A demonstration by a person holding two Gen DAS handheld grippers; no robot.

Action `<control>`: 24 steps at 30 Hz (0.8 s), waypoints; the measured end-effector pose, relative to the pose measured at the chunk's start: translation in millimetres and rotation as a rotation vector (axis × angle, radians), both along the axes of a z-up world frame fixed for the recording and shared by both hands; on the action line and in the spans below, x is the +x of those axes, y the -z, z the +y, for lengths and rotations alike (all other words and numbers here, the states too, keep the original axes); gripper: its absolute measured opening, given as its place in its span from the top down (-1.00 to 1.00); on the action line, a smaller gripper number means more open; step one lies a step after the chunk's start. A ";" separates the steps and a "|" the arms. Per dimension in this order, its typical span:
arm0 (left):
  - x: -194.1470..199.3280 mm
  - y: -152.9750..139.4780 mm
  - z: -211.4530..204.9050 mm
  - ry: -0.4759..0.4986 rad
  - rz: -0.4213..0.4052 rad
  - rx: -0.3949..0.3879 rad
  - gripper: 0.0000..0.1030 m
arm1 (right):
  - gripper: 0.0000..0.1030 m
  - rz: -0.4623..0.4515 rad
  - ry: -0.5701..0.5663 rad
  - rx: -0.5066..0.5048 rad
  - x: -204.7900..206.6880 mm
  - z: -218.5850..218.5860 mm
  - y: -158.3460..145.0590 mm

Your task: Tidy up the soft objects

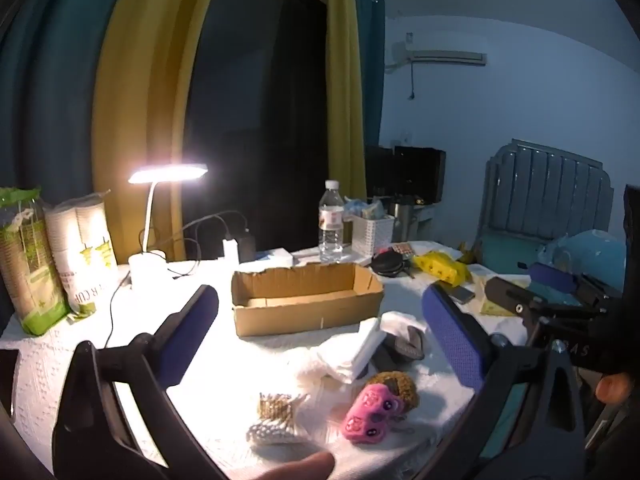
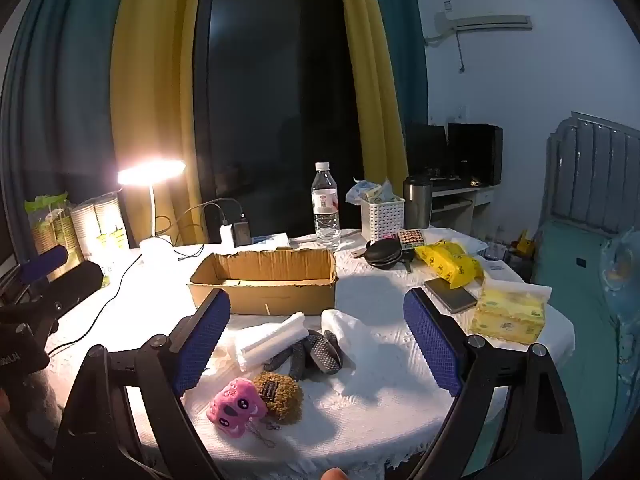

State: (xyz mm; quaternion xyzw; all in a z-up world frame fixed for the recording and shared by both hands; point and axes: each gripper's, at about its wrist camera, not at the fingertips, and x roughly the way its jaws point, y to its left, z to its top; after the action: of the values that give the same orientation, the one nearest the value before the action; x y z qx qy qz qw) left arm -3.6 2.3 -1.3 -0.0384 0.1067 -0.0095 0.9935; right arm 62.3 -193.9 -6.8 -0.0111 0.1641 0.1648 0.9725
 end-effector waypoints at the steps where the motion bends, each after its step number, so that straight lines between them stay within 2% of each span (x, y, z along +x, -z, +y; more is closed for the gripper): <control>1: 9.7 -1.2 -1.2 -0.002 0.047 0.005 -0.99 | -0.76 0.001 -0.001 0.014 -0.2 -0.1 0.2; 5: 9.5 -2.2 -8.2 -0.002 0.045 0.022 -0.99 | -0.76 0.008 -0.006 0.018 -2.1 5.5 2.1; 16: 10.7 6.0 2.2 -0.003 0.068 -0.017 -0.99 | -0.76 0.012 -0.013 0.019 10.2 -17.6 -4.0; 18: 11.0 5.4 3.2 -0.005 0.069 -0.019 -0.99 | -0.76 0.006 -0.009 0.006 1.6 0.9 -1.4; 24: 9.0 3.7 5.5 -0.014 0.061 -0.022 -0.99 | -0.76 0.007 -0.021 0.003 1.7 6.3 -1.2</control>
State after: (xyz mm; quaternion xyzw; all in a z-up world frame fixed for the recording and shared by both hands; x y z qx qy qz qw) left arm 5.4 7.8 -5.0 -0.0503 0.1365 -0.0026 0.9894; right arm 64.0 -187.6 -5.5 -0.0110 0.1672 0.1753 0.9702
